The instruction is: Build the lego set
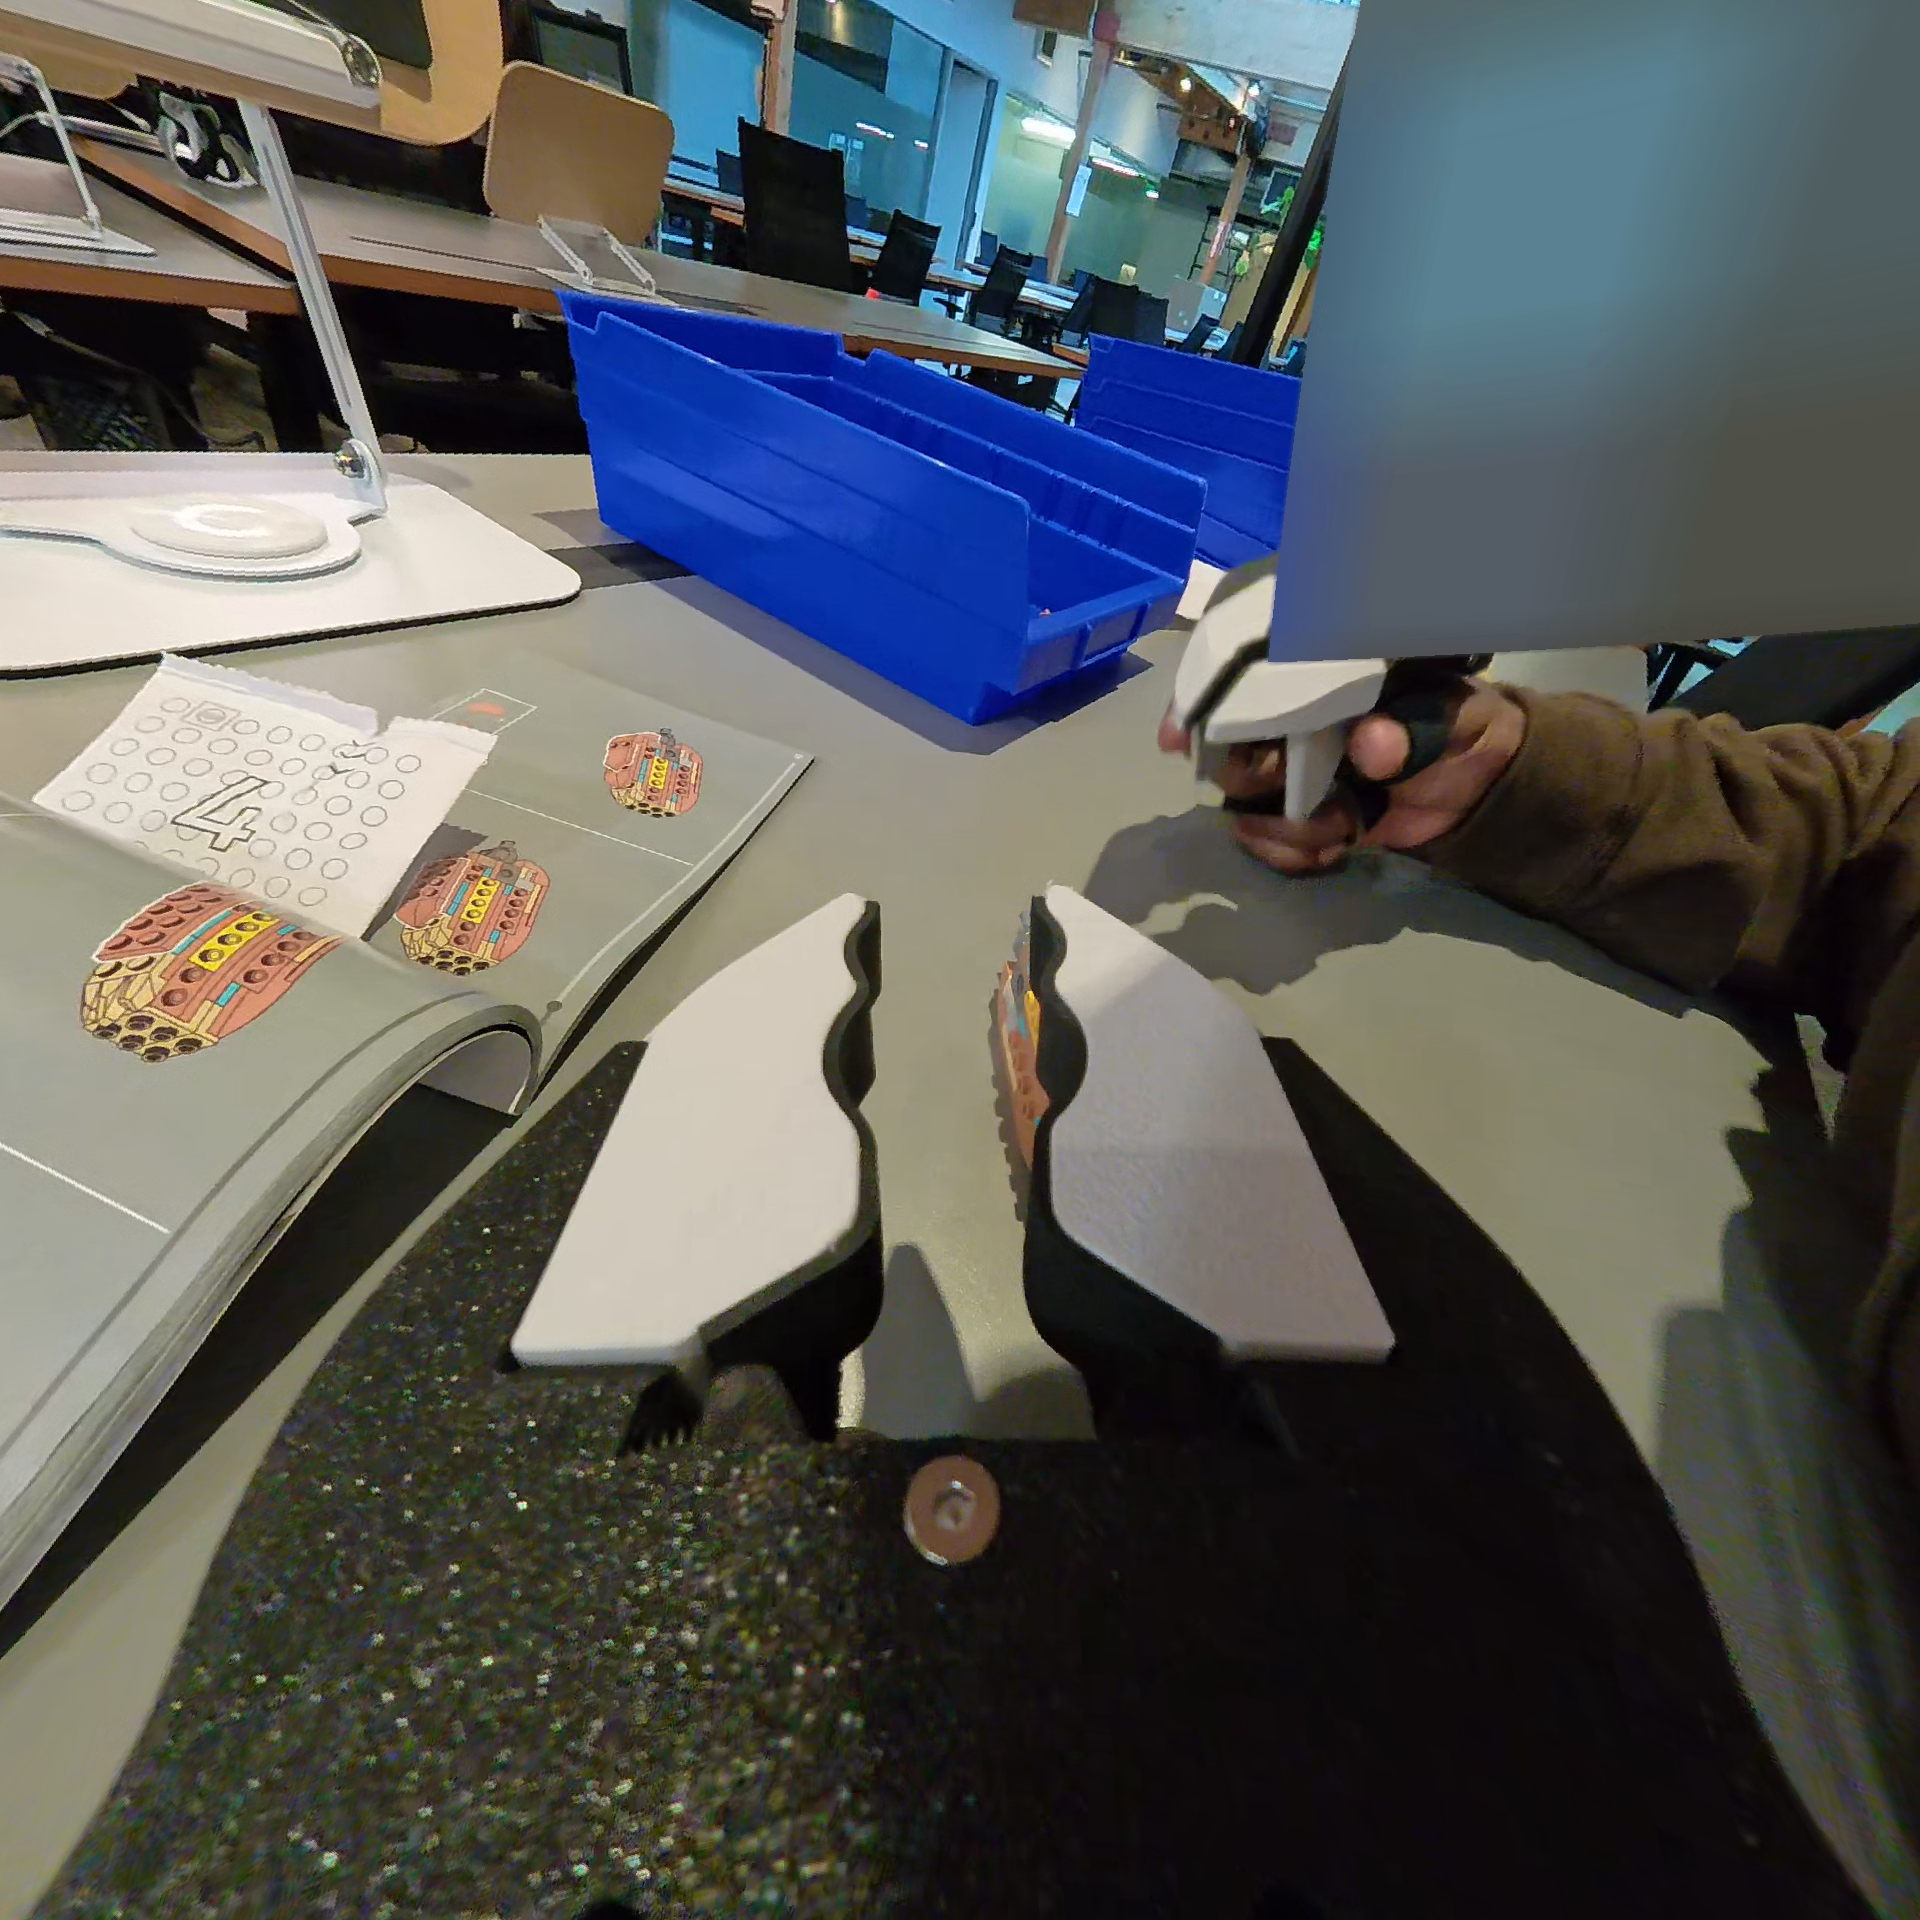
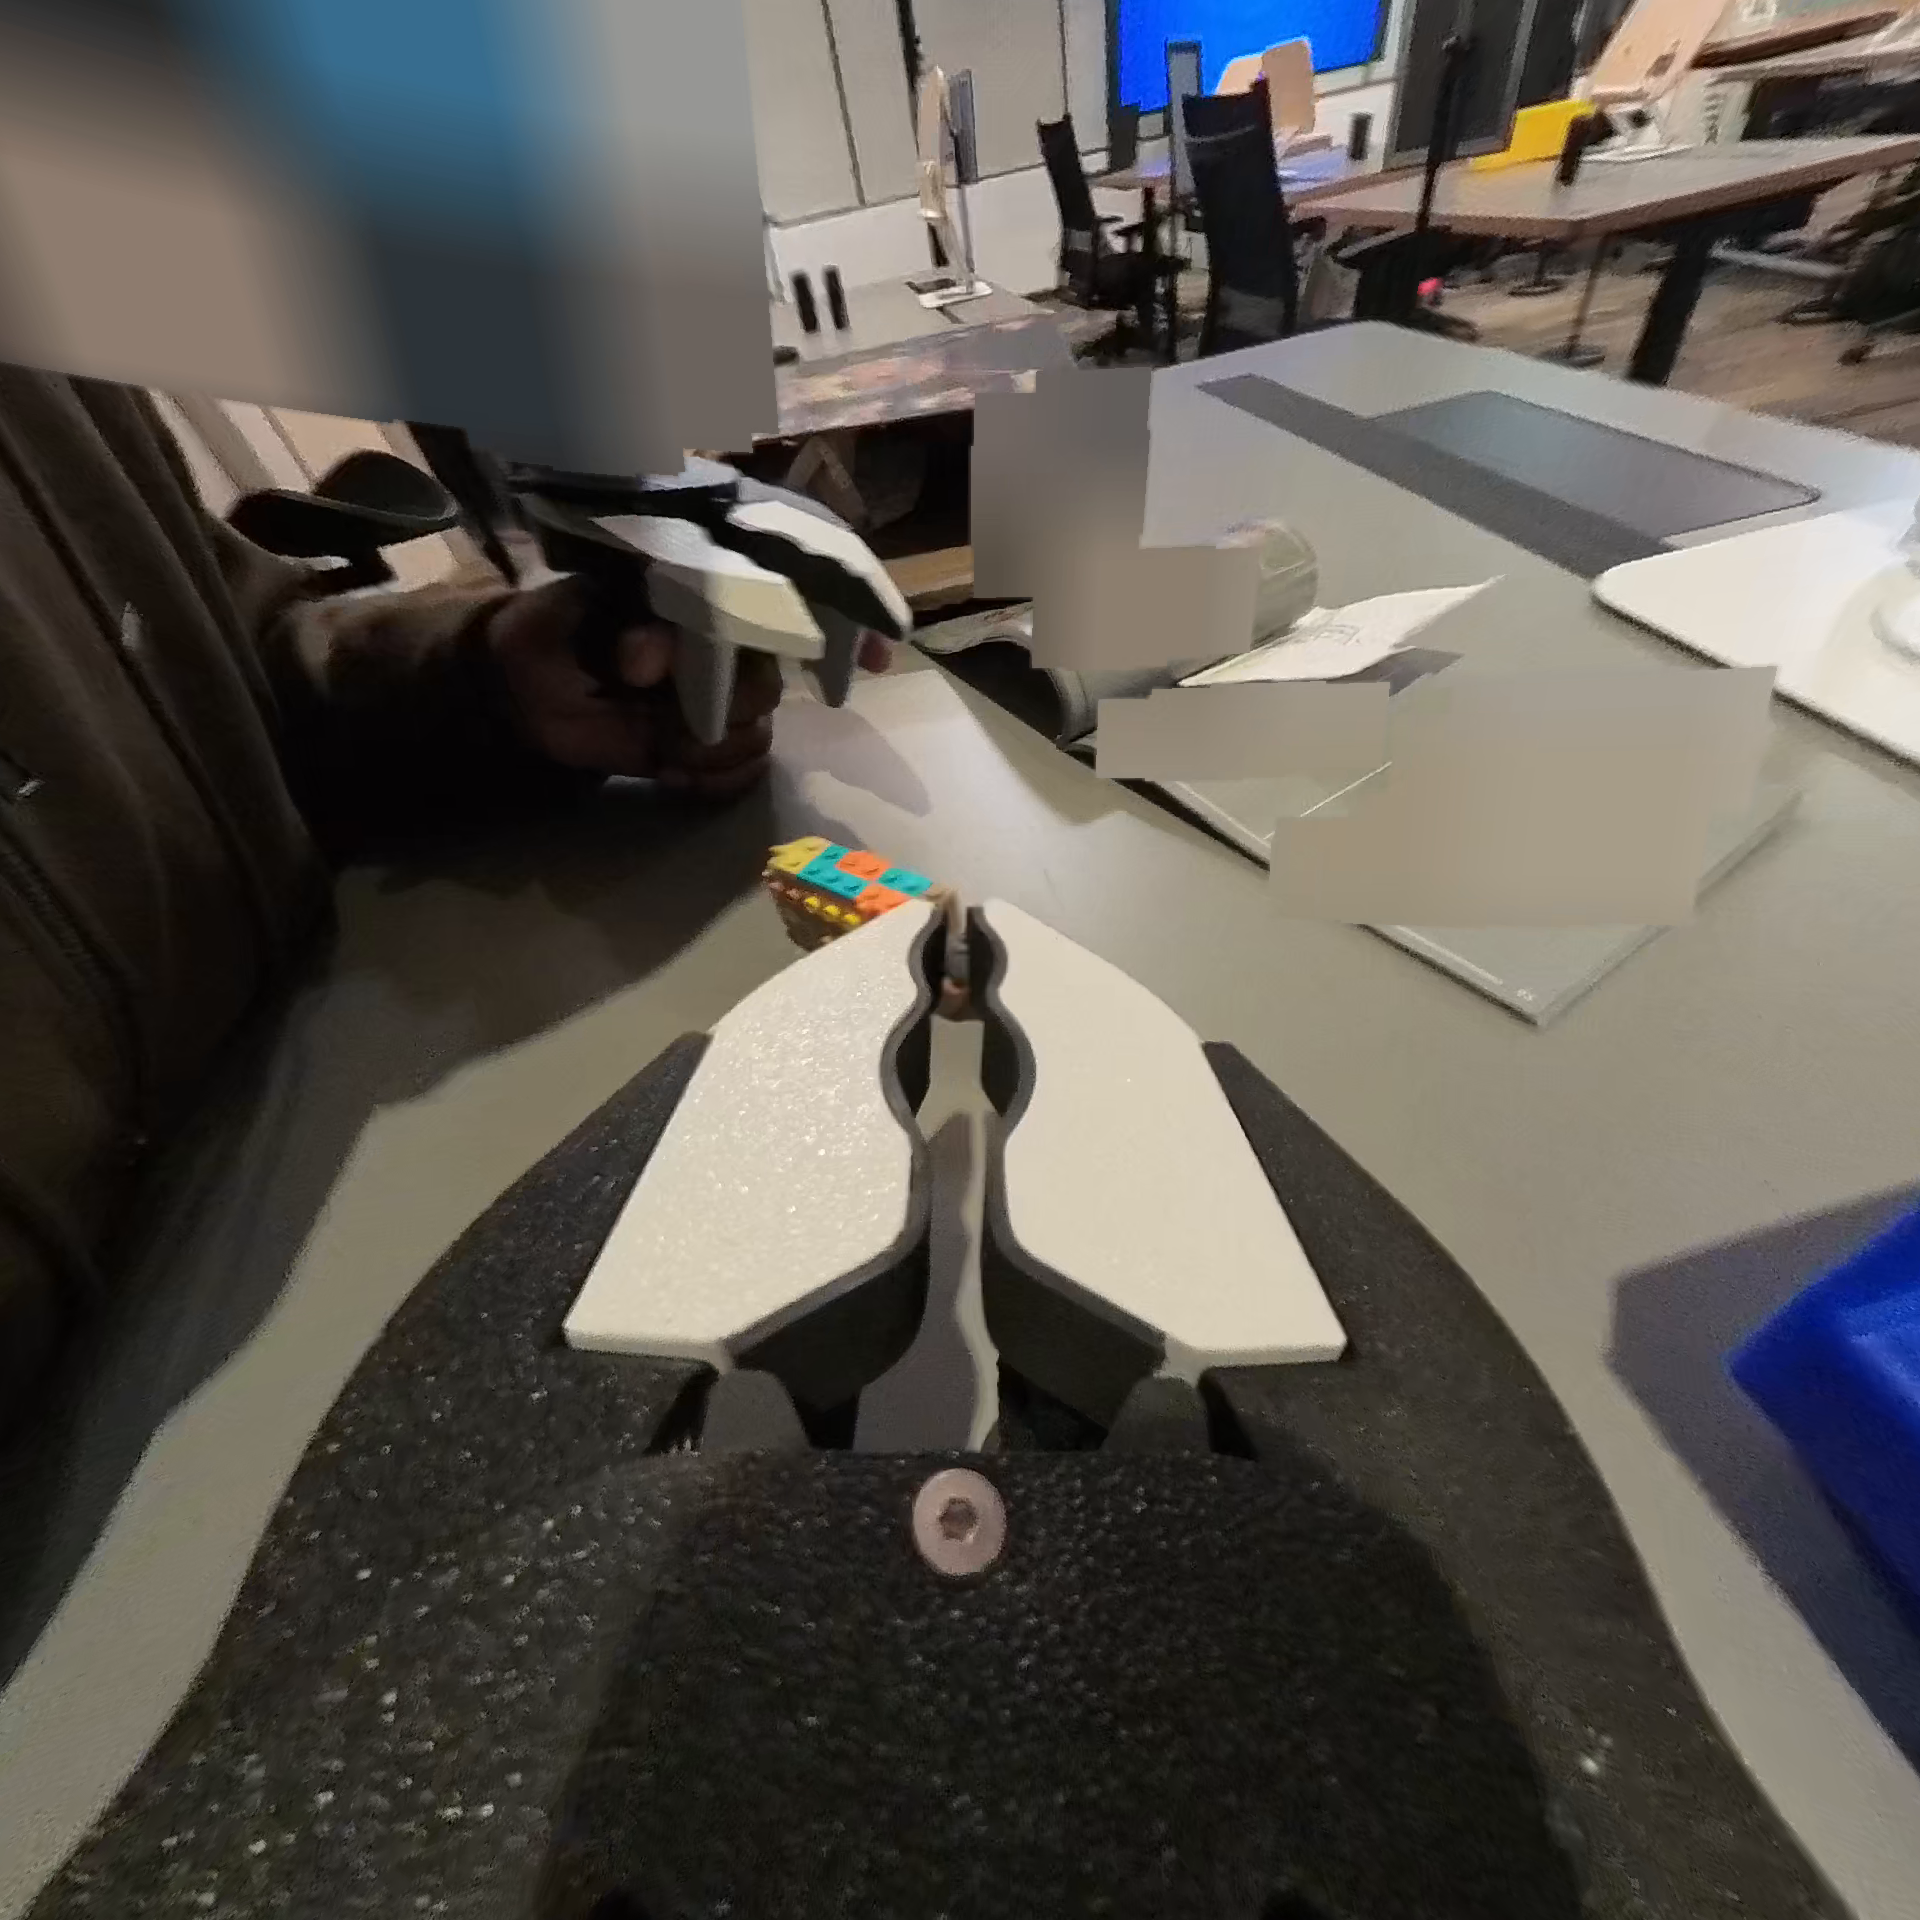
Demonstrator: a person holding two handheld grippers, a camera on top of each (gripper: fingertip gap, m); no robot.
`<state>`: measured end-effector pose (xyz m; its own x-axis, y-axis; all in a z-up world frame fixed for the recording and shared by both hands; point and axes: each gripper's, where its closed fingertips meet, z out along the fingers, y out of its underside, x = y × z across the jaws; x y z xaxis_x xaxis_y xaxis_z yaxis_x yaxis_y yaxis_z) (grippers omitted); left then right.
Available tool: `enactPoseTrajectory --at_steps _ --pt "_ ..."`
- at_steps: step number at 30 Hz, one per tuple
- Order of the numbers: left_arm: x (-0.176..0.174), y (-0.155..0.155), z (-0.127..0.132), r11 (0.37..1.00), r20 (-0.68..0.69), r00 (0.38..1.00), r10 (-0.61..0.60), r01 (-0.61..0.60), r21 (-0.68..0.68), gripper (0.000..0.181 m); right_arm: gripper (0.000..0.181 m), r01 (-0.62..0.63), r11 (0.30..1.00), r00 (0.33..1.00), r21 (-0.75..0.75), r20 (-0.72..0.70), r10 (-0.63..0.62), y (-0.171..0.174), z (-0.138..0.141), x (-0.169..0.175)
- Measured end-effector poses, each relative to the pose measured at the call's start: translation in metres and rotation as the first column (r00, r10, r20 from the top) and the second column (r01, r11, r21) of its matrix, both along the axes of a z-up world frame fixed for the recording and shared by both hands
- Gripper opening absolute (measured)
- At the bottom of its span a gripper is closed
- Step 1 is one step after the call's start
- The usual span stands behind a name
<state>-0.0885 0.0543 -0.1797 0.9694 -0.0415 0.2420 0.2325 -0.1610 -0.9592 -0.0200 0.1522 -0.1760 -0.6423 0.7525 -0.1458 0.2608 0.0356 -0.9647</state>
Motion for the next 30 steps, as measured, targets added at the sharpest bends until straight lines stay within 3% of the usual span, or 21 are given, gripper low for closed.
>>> enactPoseTrajectory --at_steps 4,7,9,11,14,17,20,30 --pt "0.000 0.000 0.000 1.000 -0.003 1.000 0.004 -0.004 -0.001 0.027 0.014 0.178 0.946 0.983 0.272 -0.096 -0.157 0.062 0.054 -0.008" --pt "-0.001 0.001 -0.001 1.000 -0.009 1.000 0.007 -0.007 -0.003 0.027 0.015 0.292 0.804 0.955 0.519 -0.121 -0.269 0.138 0.082 -0.020" --pt "0.000 0.002 -0.001 1.000 -0.015 1.000 0.008 -0.008 -0.006 0.027 0.018 0.245 0.723 0.953 0.646 -0.021 -0.304 0.188 0.070 -0.034" --pt "0.001 0.002 -0.001 1.000 -0.023 1.000 0.005 -0.005 -0.009 0.027 0.019 0.143 0.703 0.948 0.697 0.108 -0.300 0.223 0.044 -0.051" --pt "0.002 0.003 -0.002 1.000 -0.032 0.999 0.002 -0.003 -0.013 0.027 0.019 -0.045 0.691 0.905 0.722 0.322 -0.277 0.256 -0.006 -0.073" --pt "0.001 0.002 -0.001 1.000 -0.026 1.000 0.004 -0.004 -0.007 0.027 0.019 -0.226 0.572 0.855 0.788 0.441 -0.271 0.282 -0.046 -0.084" --pt "0.000 0.002 -0.001 1.000 -0.016 1.000 0.004 -0.004 -0.004 0.027 0.019 -0.311 0.513 0.816 0.800 0.502 -0.287 0.294 -0.062 -0.093" --pt "0.001 0.002 0.000 1.000 -0.019 1.000 -0.002 0.002 -0.001 0.027 0.013 -0.402 0.507 0.724 0.763 0.604 -0.335 0.306 -0.083 -0.100"
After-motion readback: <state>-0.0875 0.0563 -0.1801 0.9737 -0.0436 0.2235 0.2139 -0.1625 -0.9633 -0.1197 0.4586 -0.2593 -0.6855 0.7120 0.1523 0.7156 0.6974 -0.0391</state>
